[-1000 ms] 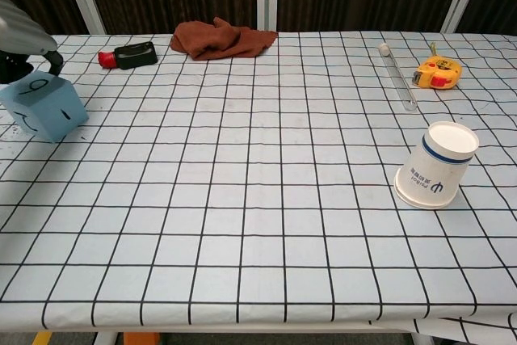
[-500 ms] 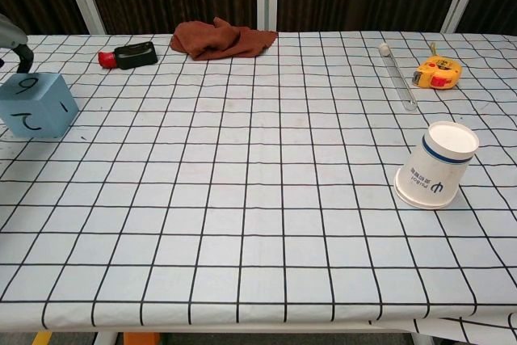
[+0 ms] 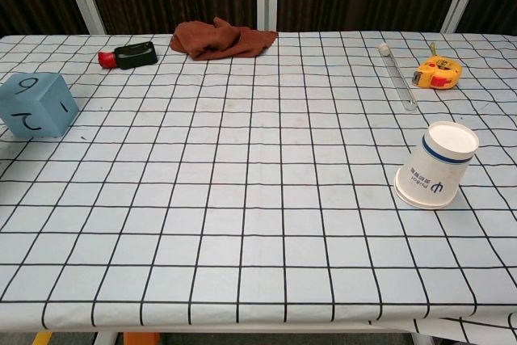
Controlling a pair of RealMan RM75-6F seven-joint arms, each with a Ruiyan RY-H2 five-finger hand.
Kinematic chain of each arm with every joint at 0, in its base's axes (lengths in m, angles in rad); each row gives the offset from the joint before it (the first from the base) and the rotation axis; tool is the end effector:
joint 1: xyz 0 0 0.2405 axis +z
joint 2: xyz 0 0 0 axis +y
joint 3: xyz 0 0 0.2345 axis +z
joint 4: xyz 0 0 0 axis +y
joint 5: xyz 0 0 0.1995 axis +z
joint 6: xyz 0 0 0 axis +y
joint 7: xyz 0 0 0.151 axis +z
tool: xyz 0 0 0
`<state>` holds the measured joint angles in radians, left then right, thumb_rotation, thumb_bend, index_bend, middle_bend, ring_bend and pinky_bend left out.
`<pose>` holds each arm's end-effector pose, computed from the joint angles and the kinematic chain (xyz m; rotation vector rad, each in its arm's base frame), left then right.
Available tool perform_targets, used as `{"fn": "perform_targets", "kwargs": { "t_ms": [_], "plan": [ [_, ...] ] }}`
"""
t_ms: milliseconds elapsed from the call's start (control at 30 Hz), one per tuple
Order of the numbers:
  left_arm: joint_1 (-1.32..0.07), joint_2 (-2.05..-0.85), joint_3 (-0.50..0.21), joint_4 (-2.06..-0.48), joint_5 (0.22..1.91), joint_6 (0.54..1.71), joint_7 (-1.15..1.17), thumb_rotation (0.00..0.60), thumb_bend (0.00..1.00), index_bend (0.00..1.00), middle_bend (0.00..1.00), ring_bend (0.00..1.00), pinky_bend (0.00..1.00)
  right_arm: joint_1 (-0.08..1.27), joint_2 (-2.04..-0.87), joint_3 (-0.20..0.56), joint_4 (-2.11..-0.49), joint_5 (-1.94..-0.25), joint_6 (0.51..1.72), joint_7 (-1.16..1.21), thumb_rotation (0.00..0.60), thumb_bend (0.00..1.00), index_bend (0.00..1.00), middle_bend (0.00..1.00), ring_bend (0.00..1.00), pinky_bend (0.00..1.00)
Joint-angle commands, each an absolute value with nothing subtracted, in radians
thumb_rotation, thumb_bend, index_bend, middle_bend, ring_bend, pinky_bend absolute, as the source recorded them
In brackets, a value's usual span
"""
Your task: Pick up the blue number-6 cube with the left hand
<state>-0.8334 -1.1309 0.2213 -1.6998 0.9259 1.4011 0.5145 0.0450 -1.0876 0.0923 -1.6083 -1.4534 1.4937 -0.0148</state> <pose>-0.2043 0.3209 0.1351 -1.6531 -0.5204 -0.5539 -0.2999 -0.1821 0.1795 1.3075 -0.8702 0.8533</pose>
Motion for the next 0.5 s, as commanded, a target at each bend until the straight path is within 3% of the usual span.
{"fn": "perform_targets", "kwargs": {
  "t_ms": [33, 100, 133, 500],
  "plan": [
    [-0.444, -1.163, 0.288, -1.624, 1.303, 1.786, 0.153, 0.6, 0.0, 0.11, 0.06, 0.04, 0.21, 0.041, -1.105, 0.082, -1.593, -1.506, 1.533, -0.014, 0.6, 0.01, 0.0, 0.0, 0.0, 0.0],
    [-0.377, -1.165, 0.309, -1.596, 1.332, 1.815, 0.126, 0.6, 0.0, 0.09, 0.0, 0.0, 0.09, 0.033, -1.113, 0.072, -1.586, -1.532, 1.556, -0.021, 0.6, 0.0, 0.0, 0.0, 0.0, 0.0],
    [-0.346, -1.162, 0.316, -1.59, 1.343, 1.824, 0.109, 0.6, 0.0, 0.09, 0.0, 0.0, 0.08, 0.028, -1.117, 0.068, -1.585, -1.542, 1.567, -0.029, 0.6, 0.0, 0.0, 0.0, 0.0, 0.0],
    [-0.195, -1.148, 0.289, -1.547, 1.42, 1.83, 0.064, 0.6, 0.0, 0.07, 0.0, 0.0, 0.03, 0.016, -1.132, 0.052, -1.585, -1.533, 1.558, -0.058, 0.6, 0.0, 0.0, 0.0, 0.0, 0.0]
  ]
}}
